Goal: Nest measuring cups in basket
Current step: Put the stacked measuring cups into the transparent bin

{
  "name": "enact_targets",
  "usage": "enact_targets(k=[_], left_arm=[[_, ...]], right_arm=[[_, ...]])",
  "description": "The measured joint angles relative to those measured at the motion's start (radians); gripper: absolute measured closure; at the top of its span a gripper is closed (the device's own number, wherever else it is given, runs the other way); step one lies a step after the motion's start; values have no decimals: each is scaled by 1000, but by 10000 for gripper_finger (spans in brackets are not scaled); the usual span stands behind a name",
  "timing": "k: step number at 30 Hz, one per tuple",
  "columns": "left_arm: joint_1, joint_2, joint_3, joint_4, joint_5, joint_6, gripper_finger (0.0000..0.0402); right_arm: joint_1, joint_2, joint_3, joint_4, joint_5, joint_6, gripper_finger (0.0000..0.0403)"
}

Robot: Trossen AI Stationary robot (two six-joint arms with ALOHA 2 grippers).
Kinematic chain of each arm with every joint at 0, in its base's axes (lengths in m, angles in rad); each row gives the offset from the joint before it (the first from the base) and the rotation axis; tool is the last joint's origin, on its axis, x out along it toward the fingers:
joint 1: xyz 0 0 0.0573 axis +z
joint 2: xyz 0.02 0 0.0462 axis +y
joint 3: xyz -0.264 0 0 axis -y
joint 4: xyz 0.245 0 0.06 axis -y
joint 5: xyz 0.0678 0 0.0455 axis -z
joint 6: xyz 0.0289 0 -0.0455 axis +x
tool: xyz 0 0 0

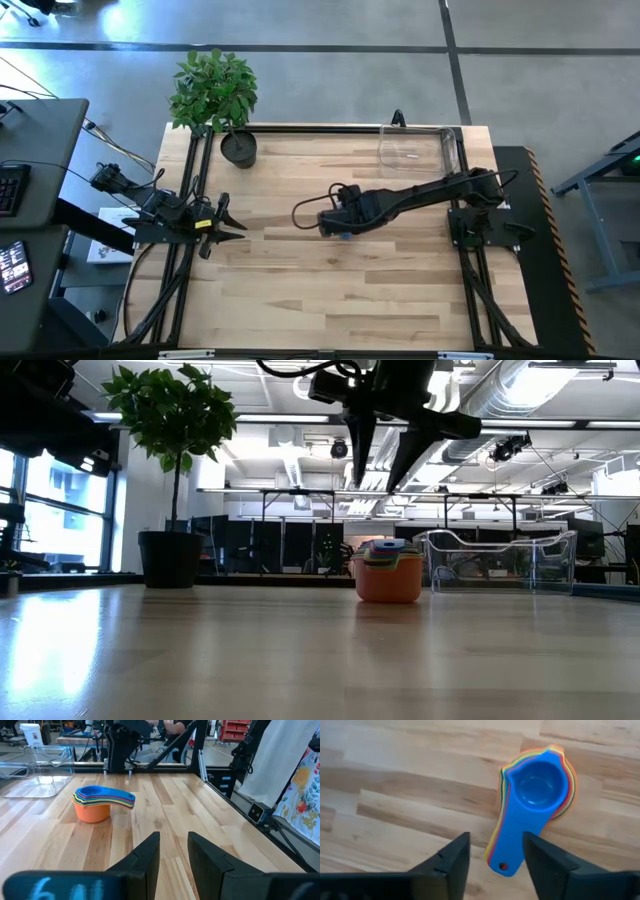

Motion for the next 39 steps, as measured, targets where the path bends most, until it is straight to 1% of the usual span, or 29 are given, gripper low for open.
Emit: enact_targets(k=[7, 10, 12, 15, 24, 39], left_arm=[[0, 0, 0, 0, 0, 0, 312], [0, 0, 0, 0, 0, 0, 312], [0, 0, 0, 0, 0, 0, 312], [0, 0, 0, 0, 0, 0, 312], [0, 0, 0, 0, 0, 0, 312], [0, 0, 0, 0, 0, 0, 312]], right_arm=[[-2, 4, 0, 12, 16, 63, 145], [-2, 15, 0, 6, -5, 110, 120], [-2, 22, 0, -3, -35, 136, 110], [-2, 37, 0, -4, -51, 189, 105], [-1, 84, 0, -25, -75, 322, 104], [-11, 171, 0, -20, -74, 369, 104]])
